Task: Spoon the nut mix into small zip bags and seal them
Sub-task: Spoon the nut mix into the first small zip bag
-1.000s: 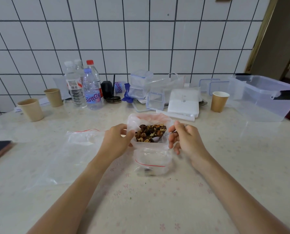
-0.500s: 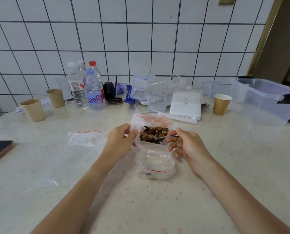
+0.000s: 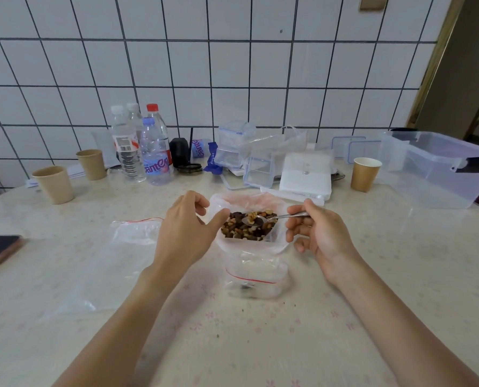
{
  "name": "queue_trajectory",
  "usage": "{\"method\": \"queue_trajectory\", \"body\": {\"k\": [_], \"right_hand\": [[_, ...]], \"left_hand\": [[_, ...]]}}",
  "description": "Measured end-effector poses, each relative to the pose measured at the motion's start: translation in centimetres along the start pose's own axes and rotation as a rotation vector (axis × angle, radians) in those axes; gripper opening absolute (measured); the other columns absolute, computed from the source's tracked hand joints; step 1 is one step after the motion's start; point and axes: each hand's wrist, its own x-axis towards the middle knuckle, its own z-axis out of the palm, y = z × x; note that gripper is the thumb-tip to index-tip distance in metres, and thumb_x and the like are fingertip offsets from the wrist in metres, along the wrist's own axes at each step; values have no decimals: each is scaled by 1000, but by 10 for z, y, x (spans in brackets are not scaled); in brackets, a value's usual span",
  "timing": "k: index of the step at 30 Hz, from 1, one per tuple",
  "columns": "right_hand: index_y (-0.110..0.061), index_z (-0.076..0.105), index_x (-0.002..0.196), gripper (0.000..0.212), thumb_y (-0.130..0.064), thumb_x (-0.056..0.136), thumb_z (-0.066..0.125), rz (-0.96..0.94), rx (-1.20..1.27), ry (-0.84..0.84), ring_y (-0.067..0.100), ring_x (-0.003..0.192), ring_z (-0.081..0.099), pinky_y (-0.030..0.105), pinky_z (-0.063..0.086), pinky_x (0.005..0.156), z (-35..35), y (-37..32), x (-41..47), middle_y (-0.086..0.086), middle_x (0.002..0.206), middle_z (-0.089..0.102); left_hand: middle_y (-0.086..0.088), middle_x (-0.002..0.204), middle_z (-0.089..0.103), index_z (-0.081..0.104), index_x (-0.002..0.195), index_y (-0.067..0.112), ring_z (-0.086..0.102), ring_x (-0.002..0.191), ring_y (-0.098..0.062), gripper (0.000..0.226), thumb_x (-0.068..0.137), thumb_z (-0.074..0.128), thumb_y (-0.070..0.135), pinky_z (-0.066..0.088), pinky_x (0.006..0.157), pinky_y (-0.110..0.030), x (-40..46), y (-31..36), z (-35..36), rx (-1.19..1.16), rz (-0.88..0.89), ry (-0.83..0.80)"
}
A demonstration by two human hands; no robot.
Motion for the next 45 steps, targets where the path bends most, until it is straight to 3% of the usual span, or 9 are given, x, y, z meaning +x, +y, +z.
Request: {"method": "queue_trajectory", "body": {"k": [7, 12, 17, 22, 25, 32, 38, 42, 45], "right_hand": [[-7, 61, 78, 46, -35, 110, 42, -40, 37, -29, 26, 42, 54, 26, 30, 37, -12, -21, -4, 8, 54, 51], [-11, 58, 68, 49, -37, 108, 45, -40, -61, -85, 25, 39, 50, 27, 28, 40, -15, -29, -11, 7, 50, 45], [-17, 59, 61, 56, -39, 110, 43, -133, -281, -195, 25, 39, 51, 25, 32, 41, -9, -29, -18, 5, 47, 44], [-14, 52, 59, 61, -46, 109, 42, -320, -436, -339, 20, 40, 35, 24, 32, 44, -2, -27, -29, -1, 46, 32], [-21, 44, 53, 59, -42, 108, 42, -470, -478, -329, 5, 41, 32, 12, 29, 49, 2, -24, -35, -11, 46, 33], [-7, 41, 56, 62, -41, 107, 41, -519, -224, -217, 14, 43, 28, 21, 26, 42, 5, -28, -36, 8, 50, 30], [-18, 52, 57, 59, -44, 109, 43, -216, -18, 52, 20, 35, 36, 24, 28, 40, 5, -21, -21, -1, 46, 31], [-11, 55, 73, 49, -40, 110, 40, -96, 18, 112, 22, 39, 42, 26, 31, 39, 1, -14, -12, 1, 51, 42], [-9, 58, 80, 47, -38, 111, 38, -120, -57, 119, 20, 40, 50, 24, 34, 37, 1, -10, -9, 1, 51, 50]], "left_hand": [[13, 73, 69, 67, 74, 29, 67, 69, -8, 29, 88, 74, 54, 45, 63, -23, -6, 11, -14, 27, 84, -392], [16, 82, 74, 76, 84, 32, 68, 67, 0, 26, 83, 76, 59, 50, 70, -21, -11, 8, -16, 42, 103, -535], [11, 85, 74, 77, 94, 29, 68, 59, -1, 18, 82, 85, 39, 42, 47, -8, -12, 11, -13, 31, 127, -650], [10, 81, 76, 81, 91, 24, 71, 72, -14, 6, 90, 80, 18, 54, 54, -19, -11, 12, -19, -39, 179, -695], [4, 89, 77, 80, 94, 22, 71, 78, -16, 7, 92, 77, 17, 57, 58, -22, -9, 13, -24, -106, 194, -731], [12, 89, 76, 79, 96, 26, 70, 80, -12, 8, 92, 76, 20, 63, 68, -29, -5, 11, -28, -116, 237, -720], [7, 87, 76, 78, 94, 26, 71, 78, -15, 3, 91, 78, 25, 60, 63, -26, -7, 7, -21, -115, 199, -707], [14, 82, 75, 74, 91, 28, 74, 70, -8, 9, 92, 75, 38, 51, 53, -20, -2, 6, -19, -131, 105, -594], [13, 75, 73, 71, 85, 28, 68, 59, -8, 20, 88, 74, 48, 47, 55, -21, 3, 2, -15, -150, 34, -352]]}}
